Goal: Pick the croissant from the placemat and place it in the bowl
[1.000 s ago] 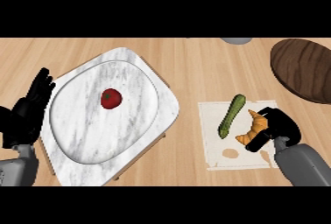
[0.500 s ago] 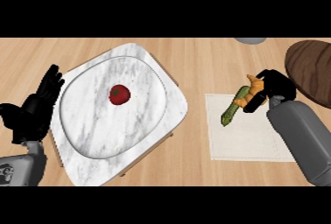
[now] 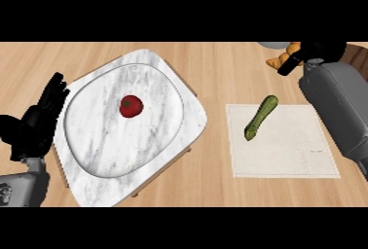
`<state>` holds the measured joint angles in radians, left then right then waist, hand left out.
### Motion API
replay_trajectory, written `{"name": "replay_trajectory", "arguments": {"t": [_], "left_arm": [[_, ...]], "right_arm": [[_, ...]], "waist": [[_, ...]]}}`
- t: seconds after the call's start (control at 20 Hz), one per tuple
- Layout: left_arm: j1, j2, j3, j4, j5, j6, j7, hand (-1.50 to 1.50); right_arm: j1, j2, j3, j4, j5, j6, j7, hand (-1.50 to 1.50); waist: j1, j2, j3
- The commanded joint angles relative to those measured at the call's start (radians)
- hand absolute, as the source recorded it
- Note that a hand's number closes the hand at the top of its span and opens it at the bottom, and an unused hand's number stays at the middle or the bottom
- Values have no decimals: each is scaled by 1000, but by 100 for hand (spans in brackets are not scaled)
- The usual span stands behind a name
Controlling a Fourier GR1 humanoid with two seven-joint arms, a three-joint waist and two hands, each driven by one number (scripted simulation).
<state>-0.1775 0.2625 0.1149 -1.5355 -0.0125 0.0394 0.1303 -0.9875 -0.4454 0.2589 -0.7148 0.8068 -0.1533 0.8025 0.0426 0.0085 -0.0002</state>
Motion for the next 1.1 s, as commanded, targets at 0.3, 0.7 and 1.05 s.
{"name": "replay_trajectory", "arguments": {"t": [0.3, 0.7, 1.05], "left_arm": [[-14, -5, 20, 30, -1, 4, 0, 0], [16, -17, 6, -10, -19, 6, 7, 0], [13, -43, 9, 45, -30, 16, -61, 0]], "right_arm": [[-151, -57, -81, 8, 104, -119, 94, 150], [-105, -182, -267, 158, -12, -234, -182, 150], [-37, -192, -369, 321, -74, -358, -429, 150]], "waist": [[-34, -7, 0], [-23, 0, 1], [-14, 6, 2]]}}
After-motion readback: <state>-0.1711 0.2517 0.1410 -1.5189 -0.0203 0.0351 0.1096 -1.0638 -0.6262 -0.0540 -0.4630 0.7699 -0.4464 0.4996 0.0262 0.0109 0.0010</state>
